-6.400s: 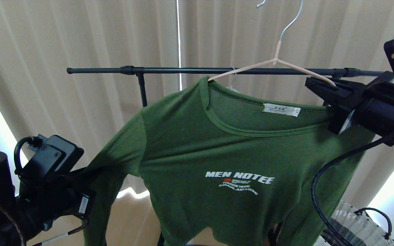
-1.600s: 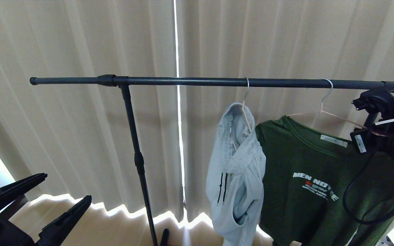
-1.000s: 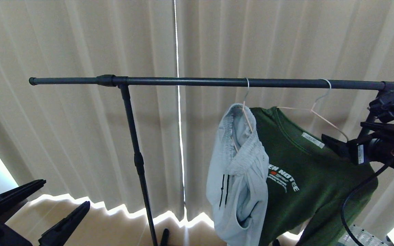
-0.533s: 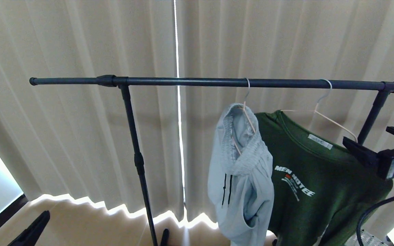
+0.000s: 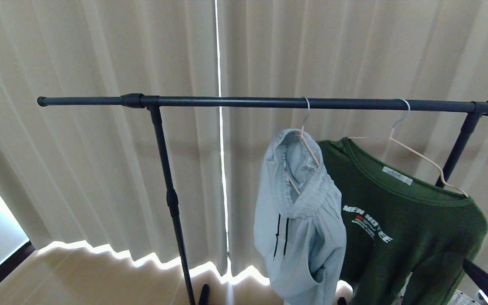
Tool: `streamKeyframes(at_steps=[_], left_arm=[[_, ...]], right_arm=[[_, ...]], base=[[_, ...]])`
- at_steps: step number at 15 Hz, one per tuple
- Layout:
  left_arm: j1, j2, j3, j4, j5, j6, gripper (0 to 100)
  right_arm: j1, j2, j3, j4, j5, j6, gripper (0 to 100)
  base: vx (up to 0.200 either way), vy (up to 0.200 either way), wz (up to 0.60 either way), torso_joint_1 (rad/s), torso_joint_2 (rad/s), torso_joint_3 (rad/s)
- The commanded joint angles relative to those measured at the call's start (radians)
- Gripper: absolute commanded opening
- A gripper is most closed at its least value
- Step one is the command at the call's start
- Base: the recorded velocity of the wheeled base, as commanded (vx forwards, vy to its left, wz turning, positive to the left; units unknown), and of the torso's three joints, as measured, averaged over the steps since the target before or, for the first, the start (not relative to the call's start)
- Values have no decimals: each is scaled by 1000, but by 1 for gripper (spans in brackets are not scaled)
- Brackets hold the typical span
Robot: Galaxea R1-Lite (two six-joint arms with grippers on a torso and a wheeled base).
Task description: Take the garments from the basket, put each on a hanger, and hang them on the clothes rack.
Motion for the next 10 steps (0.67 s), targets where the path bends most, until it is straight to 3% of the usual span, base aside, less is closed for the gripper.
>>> streamKeyframes(at_steps=[1,4,7,10], left_arm=[[3,-154,31,29,0,-13,100],[14,-177,32,29,11,-51,100],[34,-212,34,37,32,-56,100],[34,-212,43,37,-44,-88,100]], right_arm=[[-1,-326,14,271,-4,11,100],[-27,-493,16,449,-21,11,100],[-62,-568,24,483,-32,11,100],[-65,-708,22,541,-23,19,100]], base=[[0,0,0,0,0,0],[0,0,0,0,0,0],[0,0,0,0,0,0],[0,0,0,0,0,0]])
